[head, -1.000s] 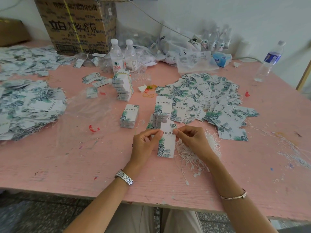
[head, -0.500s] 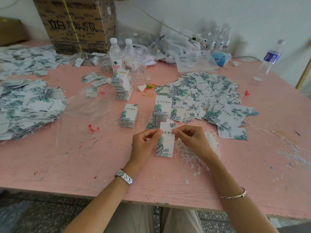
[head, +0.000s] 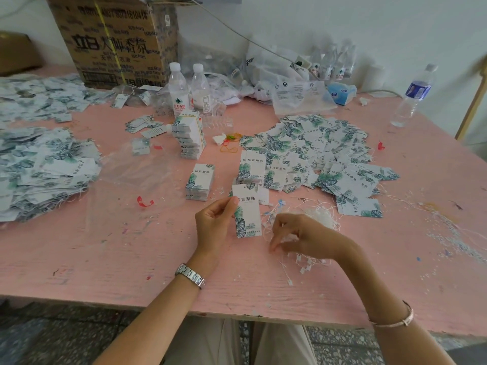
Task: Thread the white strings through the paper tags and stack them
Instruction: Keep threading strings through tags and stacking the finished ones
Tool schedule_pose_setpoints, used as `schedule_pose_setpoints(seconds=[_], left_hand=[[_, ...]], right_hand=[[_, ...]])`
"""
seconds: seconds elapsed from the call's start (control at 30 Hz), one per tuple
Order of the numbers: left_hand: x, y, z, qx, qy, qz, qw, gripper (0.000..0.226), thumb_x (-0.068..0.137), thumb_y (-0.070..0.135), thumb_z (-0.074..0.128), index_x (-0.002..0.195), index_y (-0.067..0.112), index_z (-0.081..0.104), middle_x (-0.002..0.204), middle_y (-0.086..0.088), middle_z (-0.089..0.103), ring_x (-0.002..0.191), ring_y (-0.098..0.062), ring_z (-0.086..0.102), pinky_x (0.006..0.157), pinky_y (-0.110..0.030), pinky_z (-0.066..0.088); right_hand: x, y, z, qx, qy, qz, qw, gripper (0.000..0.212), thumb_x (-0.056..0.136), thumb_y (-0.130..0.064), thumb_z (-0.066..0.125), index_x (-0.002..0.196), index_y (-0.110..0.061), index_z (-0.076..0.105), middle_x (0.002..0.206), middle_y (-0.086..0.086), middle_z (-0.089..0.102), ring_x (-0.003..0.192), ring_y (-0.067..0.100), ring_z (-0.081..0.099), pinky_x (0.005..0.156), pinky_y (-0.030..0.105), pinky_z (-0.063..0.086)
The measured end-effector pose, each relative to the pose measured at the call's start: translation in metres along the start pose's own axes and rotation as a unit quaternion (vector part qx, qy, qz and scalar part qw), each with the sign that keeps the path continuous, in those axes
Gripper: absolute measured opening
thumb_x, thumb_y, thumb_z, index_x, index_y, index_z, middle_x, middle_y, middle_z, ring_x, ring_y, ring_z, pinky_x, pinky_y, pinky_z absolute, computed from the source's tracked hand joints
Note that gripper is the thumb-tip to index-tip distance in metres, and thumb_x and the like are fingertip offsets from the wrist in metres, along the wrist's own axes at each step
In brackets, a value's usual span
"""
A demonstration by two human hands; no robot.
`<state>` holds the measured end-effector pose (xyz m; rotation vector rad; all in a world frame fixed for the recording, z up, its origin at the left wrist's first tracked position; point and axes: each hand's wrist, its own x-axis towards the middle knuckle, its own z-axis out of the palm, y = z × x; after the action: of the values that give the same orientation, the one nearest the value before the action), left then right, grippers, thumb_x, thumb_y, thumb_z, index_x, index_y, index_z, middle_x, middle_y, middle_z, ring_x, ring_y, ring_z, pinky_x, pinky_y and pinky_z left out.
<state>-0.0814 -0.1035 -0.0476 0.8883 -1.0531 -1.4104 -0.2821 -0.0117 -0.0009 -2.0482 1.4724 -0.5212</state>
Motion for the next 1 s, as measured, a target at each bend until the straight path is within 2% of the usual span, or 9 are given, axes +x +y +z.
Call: schedule_pose_setpoints(seconds=[0.1, 0.27, 0.4, 0.57, 0.77, 0.83, 0.87, 0.93, 1.0], left_hand=[[0.0, 0.001, 0.0, 0.003, -0.003, 0.007, 1.0, 0.011, 0.088, 0.01, 0.074, 0.089, 0.021, 0.077, 0.081, 0.006, 0.077, 0.075, -0.002, 0.067, 0.07, -0.016, 0.053], [0.0, 0.001, 0.002, 0.002, -0.004, 0.007, 1.0, 0.013, 0.088, 0.009, 0.074, 0.086, 0.022, 0.077, 0.08, 0.007, 0.077, 0.074, -0.003, 0.066, 0.072, -0.016, 0.054], [0.0, 0.0, 0.002, -0.002, -0.004, 0.001, 1.0, 0.012, 0.088, 0.01, 0.074, 0.087, 0.022, 0.077, 0.081, 0.006, 0.077, 0.075, -0.003, 0.066, 0.071, -0.016, 0.054], [0.001, -0.001, 0.0, -0.002, -0.006, 0.003, 1.0, 0.011, 0.088, 0.012, 0.075, 0.088, 0.023, 0.078, 0.082, 0.005, 0.077, 0.075, -0.003, 0.066, 0.07, -0.016, 0.053], [0.001, -0.002, 0.001, 0.004, -0.005, 0.002, 1.0, 0.008, 0.088, 0.012, 0.075, 0.09, 0.019, 0.077, 0.08, 0.005, 0.076, 0.074, -0.004, 0.065, 0.07, -0.017, 0.053], [0.001, -0.002, 0.0, 0.005, -0.005, -0.001, 1.0, 0.007, 0.088, 0.012, 0.075, 0.091, 0.017, 0.077, 0.081, 0.004, 0.076, 0.073, -0.004, 0.065, 0.071, -0.017, 0.053], [0.001, -0.002, 0.001, 0.004, -0.005, -0.004, 1.0, 0.007, 0.088, 0.012, 0.075, 0.092, 0.016, 0.077, 0.08, 0.004, 0.076, 0.072, -0.004, 0.065, 0.07, -0.016, 0.053], [0.0, -0.001, 0.001, -0.003, -0.005, -0.012, 1.0, 0.007, 0.088, 0.011, 0.075, 0.094, 0.015, 0.077, 0.079, 0.005, 0.077, 0.07, -0.001, 0.065, 0.067, -0.014, 0.052], [-0.001, -0.001, 0.001, -0.01, -0.007, -0.018, 1.0, 0.008, 0.088, 0.01, 0.074, 0.094, 0.014, 0.077, 0.08, 0.005, 0.077, 0.07, 0.0, 0.066, 0.066, -0.013, 0.052]], right_hand=[[-0.009, -0.007, 0.006, -0.095, -0.026, -0.002, 0.995, 0.018, 0.086, -0.016, 0.076, 0.097, -0.03, 0.08, 0.091, -0.009, 0.054, 0.083, 0.002, 0.05, 0.073, 0.027, 0.046], [-0.013, -0.016, 0.002, -0.141, -0.029, -0.01, 0.99, 0.017, 0.089, -0.022, 0.073, 0.1, -0.033, 0.079, 0.098, -0.009, 0.056, 0.086, 0.0, 0.046, 0.069, 0.022, 0.043], [-0.011, -0.02, 0.002, -0.178, -0.031, -0.01, 0.984, 0.014, 0.089, -0.025, 0.074, 0.099, -0.032, 0.078, 0.098, -0.01, 0.056, 0.084, -0.002, 0.043, 0.067, 0.02, 0.038], [-0.008, -0.025, 0.002, -0.22, -0.038, -0.008, 0.975, 0.01, 0.09, -0.028, 0.071, 0.099, -0.028, 0.076, 0.096, -0.013, 0.054, 0.085, -0.003, 0.042, 0.069, 0.021, 0.04], [-0.003, -0.027, 0.008, -0.264, -0.055, -0.001, 0.963, 0.009, 0.092, -0.024, 0.061, 0.096, -0.021, 0.068, 0.095, -0.011, 0.051, 0.084, 0.007, 0.045, 0.068, 0.026, 0.041], [-0.001, -0.024, 0.007, -0.231, -0.039, 0.011, 0.972, 0.006, 0.088, -0.02, 0.061, 0.091, -0.021, 0.066, 0.095, -0.01, 0.055, 0.082, 0.008, 0.052, 0.07, 0.028, 0.046], [-0.001, -0.022, 0.006, -0.179, -0.022, 0.017, 0.983, 0.005, 0.087, -0.017, 0.063, 0.089, -0.02, 0.066, 0.093, -0.009, 0.056, 0.08, 0.007, 0.053, 0.069, 0.026, 0.045], [-0.002, -0.016, 0.002, -0.011, 0.033, 0.018, 0.999, 0.011, 0.087, -0.007, 0.067, 0.085, -0.017, 0.066, 0.088, -0.006, 0.058, 0.069, 0.005, 0.048, 0.064, 0.022, 0.04], [-0.004, -0.011, -0.005, 0.13, 0.102, 0.012, 0.986, 0.009, 0.089, -0.008, 0.066, 0.084, -0.014, 0.064, 0.084, -0.003, 0.059, 0.066, 0.013, 0.044, 0.063, 0.026, 0.037]])
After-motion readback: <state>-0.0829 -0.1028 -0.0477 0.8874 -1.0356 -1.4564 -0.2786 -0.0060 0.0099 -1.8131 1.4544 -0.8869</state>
